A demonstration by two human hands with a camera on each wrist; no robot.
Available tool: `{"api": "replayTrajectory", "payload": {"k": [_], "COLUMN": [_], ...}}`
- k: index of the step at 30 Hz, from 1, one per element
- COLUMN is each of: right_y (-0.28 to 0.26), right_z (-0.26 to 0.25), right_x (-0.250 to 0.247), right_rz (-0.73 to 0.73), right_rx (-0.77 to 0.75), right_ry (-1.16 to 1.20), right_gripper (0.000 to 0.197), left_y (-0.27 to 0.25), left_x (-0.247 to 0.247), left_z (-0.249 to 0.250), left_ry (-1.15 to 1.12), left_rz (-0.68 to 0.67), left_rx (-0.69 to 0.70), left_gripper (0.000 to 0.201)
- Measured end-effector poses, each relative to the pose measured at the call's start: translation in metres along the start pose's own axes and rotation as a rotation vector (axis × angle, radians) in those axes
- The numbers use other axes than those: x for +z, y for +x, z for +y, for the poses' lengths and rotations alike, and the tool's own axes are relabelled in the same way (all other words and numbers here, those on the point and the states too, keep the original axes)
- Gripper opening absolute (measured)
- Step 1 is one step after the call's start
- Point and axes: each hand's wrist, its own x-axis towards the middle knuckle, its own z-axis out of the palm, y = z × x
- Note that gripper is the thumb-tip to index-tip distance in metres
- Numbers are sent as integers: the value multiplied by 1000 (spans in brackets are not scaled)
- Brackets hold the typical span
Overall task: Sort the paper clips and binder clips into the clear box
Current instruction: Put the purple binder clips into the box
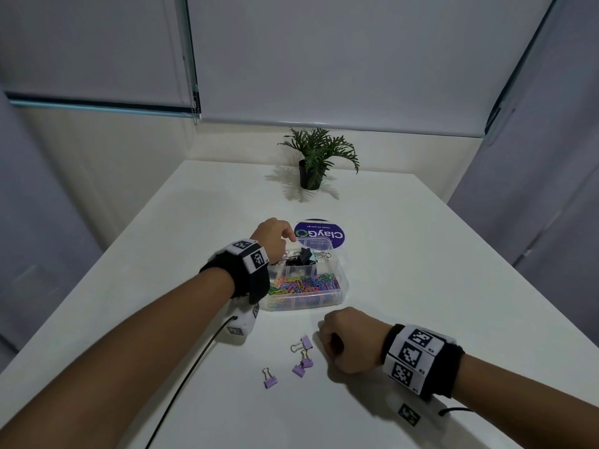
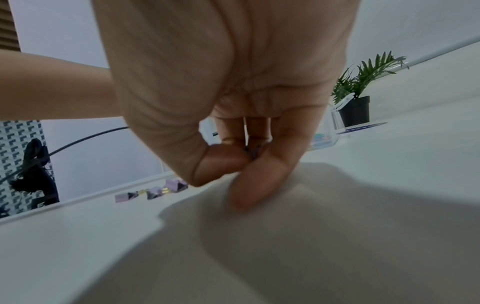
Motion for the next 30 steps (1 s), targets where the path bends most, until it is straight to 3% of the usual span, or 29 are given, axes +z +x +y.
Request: {"api": "replayTrajectory", "payload": {"k": [4,8,13,16,18,21,25,30], "right_y": [3,11,41,65,79,93,95,64], "right_z": [-1,-5,1,8,12,15,15,2], "right_x": [-14,-47,-84,-87,-87,-86,-80,-69], "right_rz": [-3,89,363,469,491,517,463,433], "right_rx": [6,45,98,162,182,199,190,2], "right_ry": [93,290,416,404,409,357,286,198], "right_gripper": [6,34,28,16,22,20,25,22], "left_y": [-5,-37,-92,-116,-128,-139,-141,-140], "left_x": [-7,-11,-8,-2,2,5,5,5], "left_z": [-5,2,3,-3,-6,-9,-12,-14], "left_ry": [-48,-90,140,221,287,325,288,262], "left_rz": [-17,-70,-477,-601,-669,-686,-642,-581], "left_rx": [57,173,311,283,252,237,264,301], "left_gripper": [32,17,12,27,40,47,36,22]}}
